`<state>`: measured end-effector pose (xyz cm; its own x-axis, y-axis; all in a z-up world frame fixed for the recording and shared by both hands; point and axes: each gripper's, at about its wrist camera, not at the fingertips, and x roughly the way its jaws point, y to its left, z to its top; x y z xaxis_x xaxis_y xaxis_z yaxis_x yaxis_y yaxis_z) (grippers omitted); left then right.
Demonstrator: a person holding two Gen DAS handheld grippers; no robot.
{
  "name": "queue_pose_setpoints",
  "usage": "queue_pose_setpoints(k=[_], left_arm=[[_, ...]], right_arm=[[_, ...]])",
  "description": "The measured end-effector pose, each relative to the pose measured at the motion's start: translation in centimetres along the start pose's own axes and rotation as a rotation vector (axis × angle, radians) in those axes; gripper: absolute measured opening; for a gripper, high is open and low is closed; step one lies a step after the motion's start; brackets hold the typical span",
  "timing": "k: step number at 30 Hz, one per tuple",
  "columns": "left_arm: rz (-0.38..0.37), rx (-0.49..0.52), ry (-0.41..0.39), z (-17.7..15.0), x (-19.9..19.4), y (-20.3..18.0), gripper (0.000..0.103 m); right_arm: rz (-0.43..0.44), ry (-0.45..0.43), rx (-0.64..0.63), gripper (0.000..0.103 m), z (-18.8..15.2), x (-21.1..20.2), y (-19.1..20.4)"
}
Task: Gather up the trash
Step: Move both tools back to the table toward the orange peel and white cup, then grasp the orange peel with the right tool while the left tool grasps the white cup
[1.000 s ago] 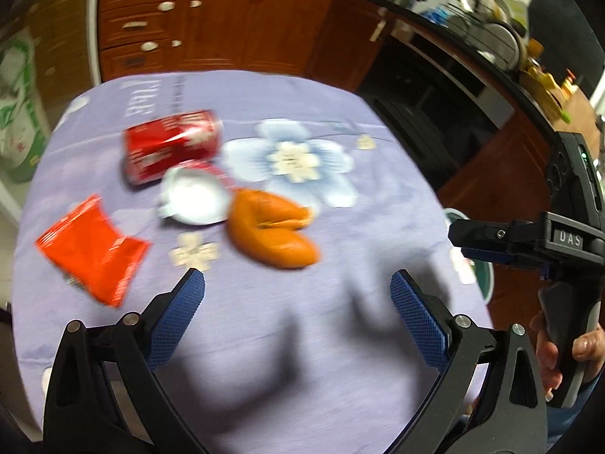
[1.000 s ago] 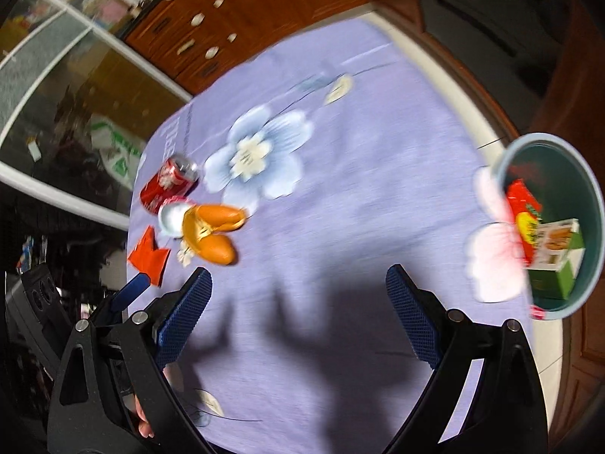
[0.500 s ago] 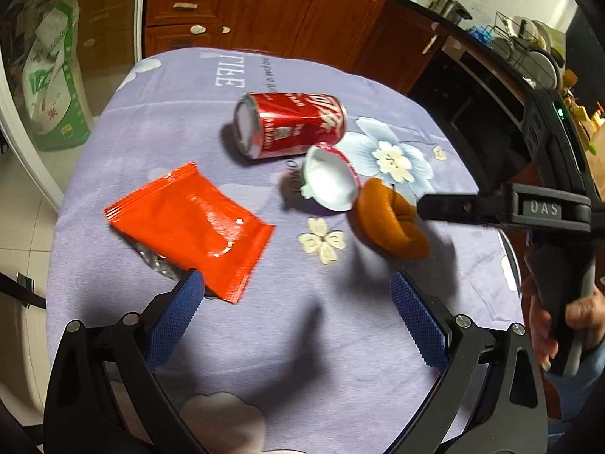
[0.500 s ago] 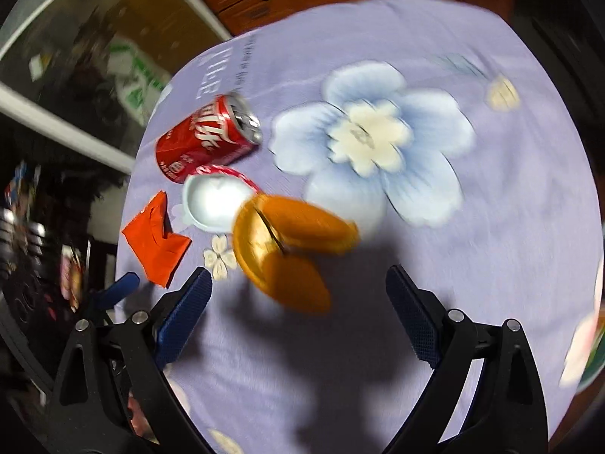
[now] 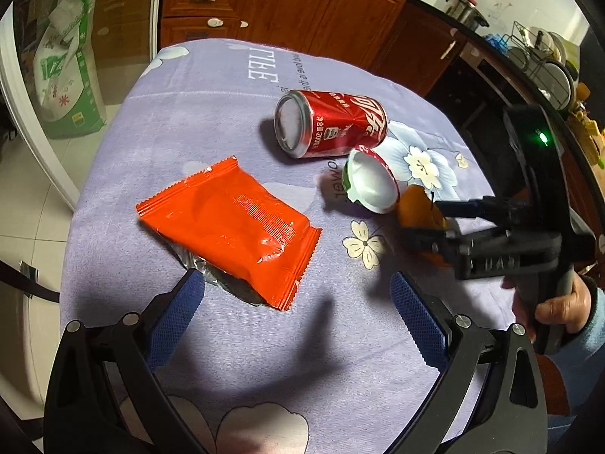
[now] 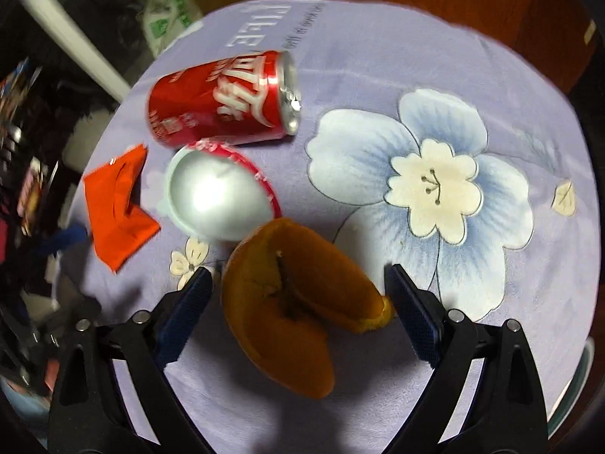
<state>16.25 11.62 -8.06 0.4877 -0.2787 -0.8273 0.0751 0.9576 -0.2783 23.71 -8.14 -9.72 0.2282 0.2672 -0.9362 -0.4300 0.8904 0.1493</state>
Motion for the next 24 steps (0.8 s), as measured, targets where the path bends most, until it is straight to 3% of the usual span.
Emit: queue_pose_setpoints(k=[1, 4, 13, 16, 20, 23, 24], left_arm=[[0.001, 0.008, -0.002, 0.0, 0.0, -0.1, 0.099], [0.005, 0.029, -0.009, 0.4, -0.1, -0.6, 0.099], [-0.002, 0.097, -0.061, 3.6, -0.1, -3.0, 0.098], [0.002, 0.096, -0.044, 5.3, 1.3, -3.8, 0.087], [0.039, 0.096, 0.007, 6.6, 4.1, -4.5, 0.057], [0.051, 0.084, 0.04, 6.7, 5.9, -4.6, 0.049], [0.054, 0.08, 0.046, 6.6, 6.3, -4.6, 0.04]], right_arm=[[-0.032, -0.01, -0.027, 0.063, -0.3, -0.2, 0.3], [0.01, -0.013, 0.015, 0.039, -0.6, -1.1, -0.2], [0.159, -0.043, 0.251, 0.033, -2.0, -3.2, -3.9], [0.169, -0.073, 0.298, 0.033, -2.9, -4.3, -5.1], [0.171, -0.093, 0.351, 0.033, -4.0, -5.1, -6.9], [0.181, -0.105, 0.386, 0.033, -4.7, -5.3, -8.3], [0.182, -0.108, 0.394, 0.033, -4.9, -5.3, -8.6]])
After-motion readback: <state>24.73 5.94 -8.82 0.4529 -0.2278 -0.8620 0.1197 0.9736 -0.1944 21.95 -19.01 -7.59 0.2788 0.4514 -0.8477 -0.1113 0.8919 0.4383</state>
